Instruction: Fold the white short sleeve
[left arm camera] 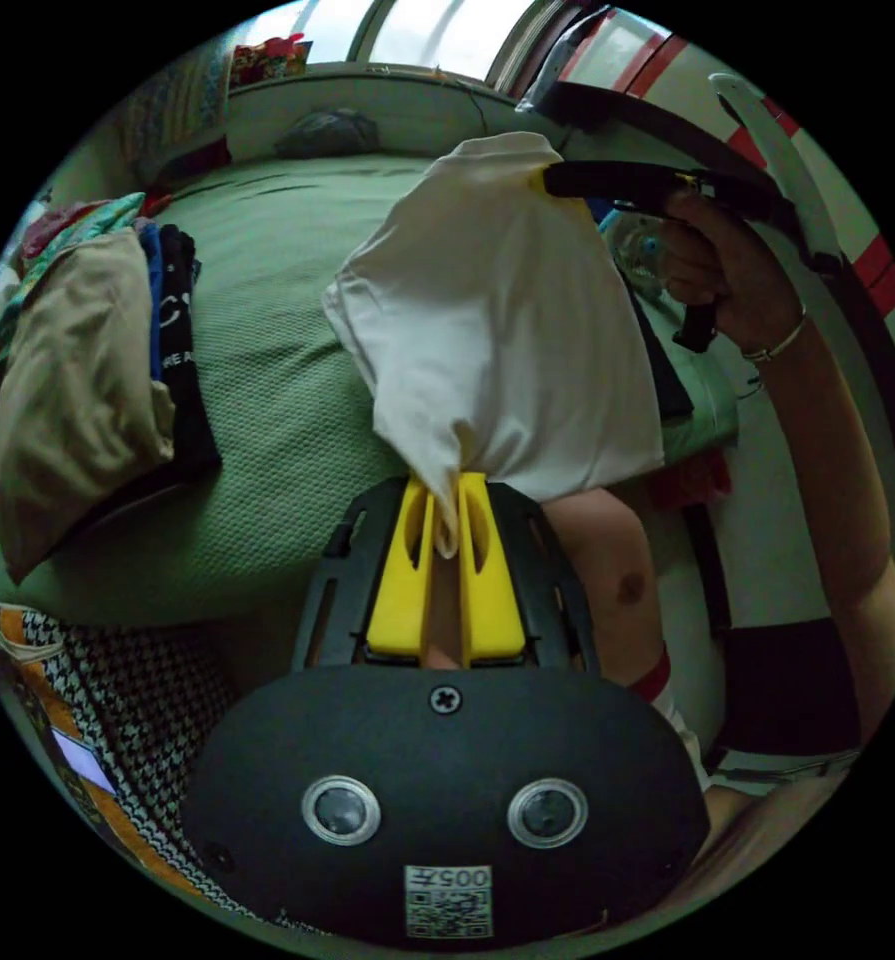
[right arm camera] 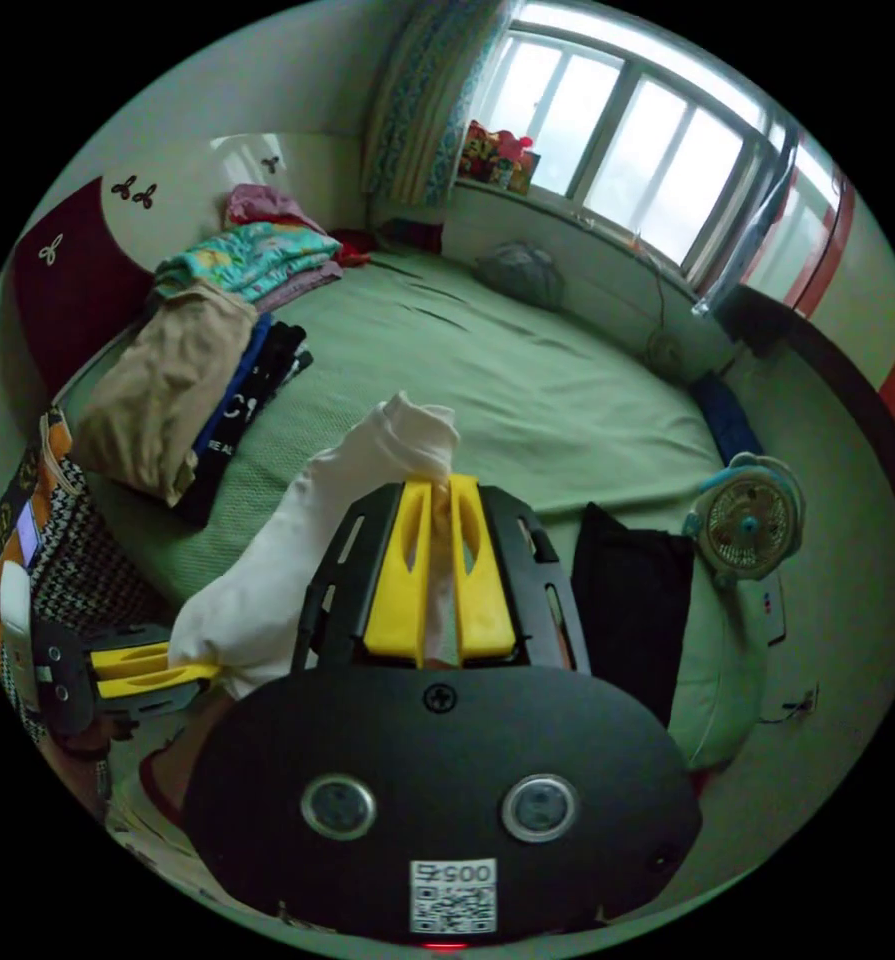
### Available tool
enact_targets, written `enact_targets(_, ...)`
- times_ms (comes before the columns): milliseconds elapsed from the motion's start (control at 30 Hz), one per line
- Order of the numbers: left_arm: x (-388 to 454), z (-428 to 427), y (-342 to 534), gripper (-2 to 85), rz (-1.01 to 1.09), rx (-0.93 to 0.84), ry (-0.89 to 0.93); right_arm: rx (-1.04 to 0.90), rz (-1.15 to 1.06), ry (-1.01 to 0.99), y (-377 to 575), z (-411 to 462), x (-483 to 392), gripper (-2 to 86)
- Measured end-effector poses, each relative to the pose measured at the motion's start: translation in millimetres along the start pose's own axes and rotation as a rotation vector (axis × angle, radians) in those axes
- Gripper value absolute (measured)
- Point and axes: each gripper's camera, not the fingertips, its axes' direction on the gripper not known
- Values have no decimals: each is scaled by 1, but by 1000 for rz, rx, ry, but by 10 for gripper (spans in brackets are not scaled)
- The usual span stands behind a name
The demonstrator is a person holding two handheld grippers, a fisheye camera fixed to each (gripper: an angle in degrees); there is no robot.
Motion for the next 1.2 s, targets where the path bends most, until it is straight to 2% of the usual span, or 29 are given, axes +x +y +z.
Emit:
enact_targets(367, -68, -160, 40, 38, -56, 195, -129, 216, -76, -56, -94, -89, -88, -9)
enact_targets(633, -129, -249, 27, 34, -123, 285, -401, 278, 7, -180, -185, -73, -137, -5)
enact_targets(800, -187, -222, -3, 40, -239, 187, -413, 184, 89, -176, -223, 0, -168, 16)
enact_targets(900, -223, -176, -18, 47, -348, 44, -456, -1, 101, -137, -228, 61, -180, 27)
enact_targets(933, -230, -161, -20, 49, -376, 4, -475, -46, 103, -115, -222, 77, -181, 29)
enact_targets(1033, -232, -150, -13, 54, -381, 52, -450, -38, 30, -193, -187, 97, -175, 34)
enact_targets(1200, -224, -134, -2, 56, -381, 12, -462, -91, -37, -236, -106, 121, -137, 39)
